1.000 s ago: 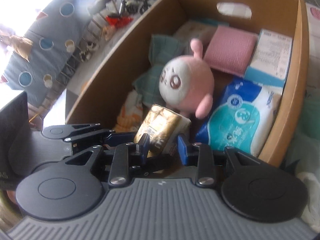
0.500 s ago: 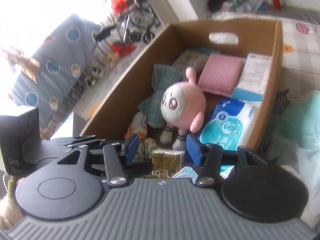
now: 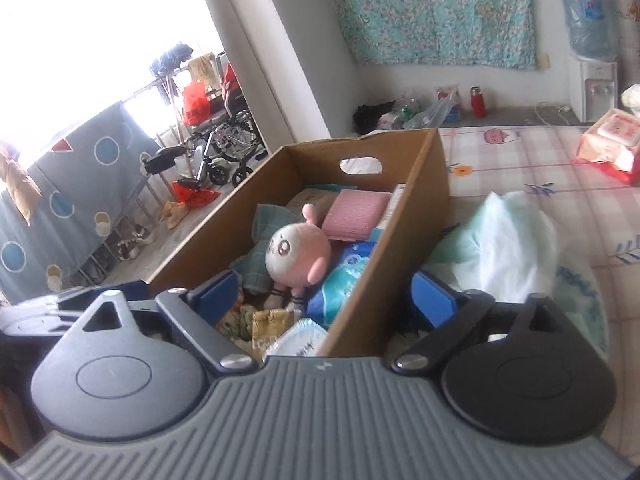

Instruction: Organize soft objects

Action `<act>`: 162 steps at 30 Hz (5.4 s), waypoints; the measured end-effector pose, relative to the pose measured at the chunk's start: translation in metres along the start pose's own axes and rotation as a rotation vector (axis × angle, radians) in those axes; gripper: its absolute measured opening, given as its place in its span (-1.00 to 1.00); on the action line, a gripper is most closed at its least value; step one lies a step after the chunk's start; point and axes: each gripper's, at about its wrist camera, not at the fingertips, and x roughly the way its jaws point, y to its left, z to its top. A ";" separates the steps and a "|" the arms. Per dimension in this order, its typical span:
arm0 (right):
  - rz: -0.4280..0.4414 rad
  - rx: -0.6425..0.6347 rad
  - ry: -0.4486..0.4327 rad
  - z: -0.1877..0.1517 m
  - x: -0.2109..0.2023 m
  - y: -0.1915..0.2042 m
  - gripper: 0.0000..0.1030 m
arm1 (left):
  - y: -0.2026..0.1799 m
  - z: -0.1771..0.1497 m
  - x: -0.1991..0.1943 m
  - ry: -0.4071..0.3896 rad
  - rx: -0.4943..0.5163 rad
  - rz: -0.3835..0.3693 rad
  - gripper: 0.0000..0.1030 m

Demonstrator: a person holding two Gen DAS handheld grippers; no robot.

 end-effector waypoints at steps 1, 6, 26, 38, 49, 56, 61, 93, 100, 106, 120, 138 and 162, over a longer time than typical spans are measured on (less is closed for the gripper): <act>-0.013 -0.011 0.003 -0.005 -0.003 0.001 0.94 | -0.001 -0.004 -0.002 0.003 -0.003 0.033 1.00; -0.063 -0.033 0.026 -0.031 -0.011 0.005 0.97 | -0.004 -0.022 0.000 0.093 0.011 0.095 1.00; -0.190 -0.119 0.115 -0.061 0.005 0.021 0.97 | 0.000 -0.050 0.008 0.196 -0.043 0.114 0.99; -0.214 -0.101 0.142 -0.062 0.013 0.017 0.97 | -0.001 -0.051 0.013 0.208 -0.020 0.134 0.98; -0.218 -0.103 0.153 -0.062 0.018 0.018 0.97 | 0.000 -0.050 0.015 0.215 -0.011 0.145 0.96; -0.216 -0.100 0.156 -0.062 0.020 0.018 0.97 | 0.000 -0.050 0.015 0.215 -0.010 0.148 0.95; -0.216 -0.099 0.155 -0.062 0.020 0.018 0.97 | 0.001 -0.050 0.015 0.216 -0.009 0.148 0.95; -0.213 -0.093 0.174 -0.066 0.028 0.021 0.97 | 0.006 -0.053 0.016 0.232 -0.017 0.154 0.94; -0.210 -0.091 0.180 -0.066 0.030 0.020 0.97 | 0.007 -0.055 0.018 0.239 -0.019 0.156 0.93; -0.210 -0.091 0.182 -0.066 0.031 0.021 0.97 | 0.007 -0.055 0.018 0.239 -0.018 0.156 0.93; -0.207 -0.109 0.186 -0.064 0.036 0.025 0.97 | 0.012 -0.054 0.017 0.238 -0.034 0.168 0.91; -0.208 -0.115 0.184 -0.063 0.037 0.027 0.97 | 0.013 -0.054 0.017 0.235 -0.036 0.167 0.91; -0.209 -0.118 0.183 -0.062 0.038 0.029 0.97 | 0.015 -0.054 0.015 0.235 -0.042 0.167 0.91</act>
